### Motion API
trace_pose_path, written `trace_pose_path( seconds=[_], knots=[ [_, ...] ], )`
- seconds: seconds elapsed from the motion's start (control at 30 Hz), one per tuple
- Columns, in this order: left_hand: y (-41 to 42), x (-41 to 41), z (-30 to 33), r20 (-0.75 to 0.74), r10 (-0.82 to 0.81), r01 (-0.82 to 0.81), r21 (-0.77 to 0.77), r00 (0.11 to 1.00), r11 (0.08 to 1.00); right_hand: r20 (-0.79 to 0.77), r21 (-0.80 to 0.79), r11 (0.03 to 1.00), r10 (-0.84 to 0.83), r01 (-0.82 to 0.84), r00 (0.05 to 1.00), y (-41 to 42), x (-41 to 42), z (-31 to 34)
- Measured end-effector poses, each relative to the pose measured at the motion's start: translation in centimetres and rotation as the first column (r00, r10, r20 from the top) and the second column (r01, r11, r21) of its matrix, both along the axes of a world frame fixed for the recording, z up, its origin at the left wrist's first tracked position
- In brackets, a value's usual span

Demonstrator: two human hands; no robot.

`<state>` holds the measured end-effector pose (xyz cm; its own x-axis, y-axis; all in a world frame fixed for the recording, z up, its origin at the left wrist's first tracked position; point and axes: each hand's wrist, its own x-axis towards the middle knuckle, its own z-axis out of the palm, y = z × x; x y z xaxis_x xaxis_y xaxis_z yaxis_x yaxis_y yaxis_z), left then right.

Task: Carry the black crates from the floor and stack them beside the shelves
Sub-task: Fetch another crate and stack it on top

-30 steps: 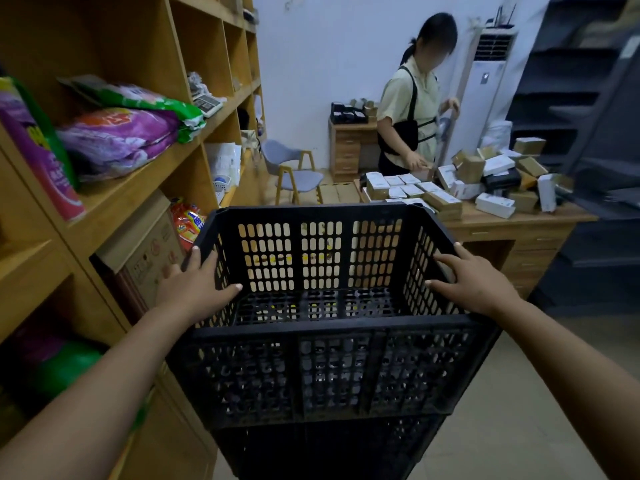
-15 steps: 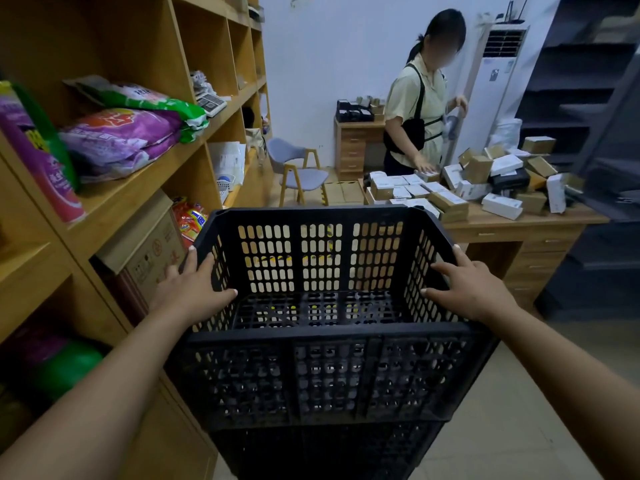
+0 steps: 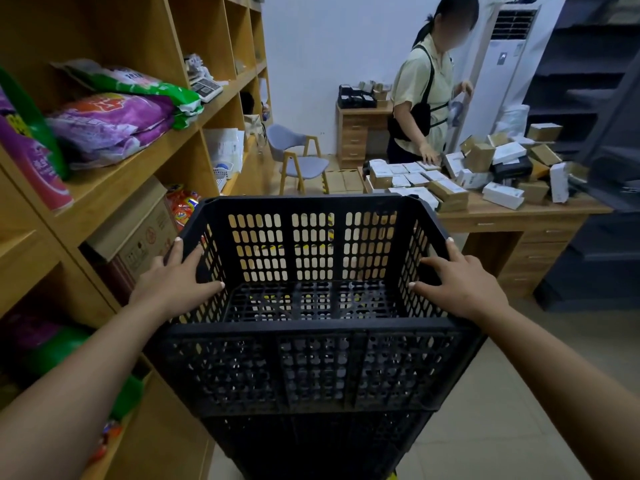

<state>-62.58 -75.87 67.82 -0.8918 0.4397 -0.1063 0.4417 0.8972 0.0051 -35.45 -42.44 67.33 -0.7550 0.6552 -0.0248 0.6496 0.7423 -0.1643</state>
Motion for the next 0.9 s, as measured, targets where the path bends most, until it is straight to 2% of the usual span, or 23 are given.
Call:
trace_pose_path(
  seconds=[0.27, 0.37, 0.5, 0.67, 0.9],
  knots=[
    [0.2, 0.1, 0.4, 0.009, 0.004, -0.004, -0.002, 1.0, 1.0, 0.022, -0.003, 1.0, 0.007, -0.007, 1.0, 0.3, -0.9, 0.4],
    [-0.2, 0.2, 0.5, 0.046, -0.008, 0.005, 0.064, 0.999, 0.998, 0.009, -0.004, 1.0, 0.0, 0.0, 1.0, -0.1, -0.2, 0.3],
    [-1.8, -0.8, 1.0, 0.119, -0.09, 0.083, 0.058, 0.989, 0.995, -0.024, -0.009, 1.0, -0.007, 0.006, 1.0, -0.2, 0.1, 0.3],
    [-1.7, -1.0, 0.5, 0.052, -0.088, 0.088, 0.002, 0.995, 0.996, 0.03, -0.005, 1.0, -0.009, 0.009, 1.0, 0.4, -1.5, 0.7],
    [-1.9, -0.6, 0.3, 0.048, -0.095, 0.093, 0.039, 0.994, 0.995, 0.033, -0.002, 1.0, -0.011, 0.011, 0.999, 0.0, -0.5, 0.3]
  ],
)
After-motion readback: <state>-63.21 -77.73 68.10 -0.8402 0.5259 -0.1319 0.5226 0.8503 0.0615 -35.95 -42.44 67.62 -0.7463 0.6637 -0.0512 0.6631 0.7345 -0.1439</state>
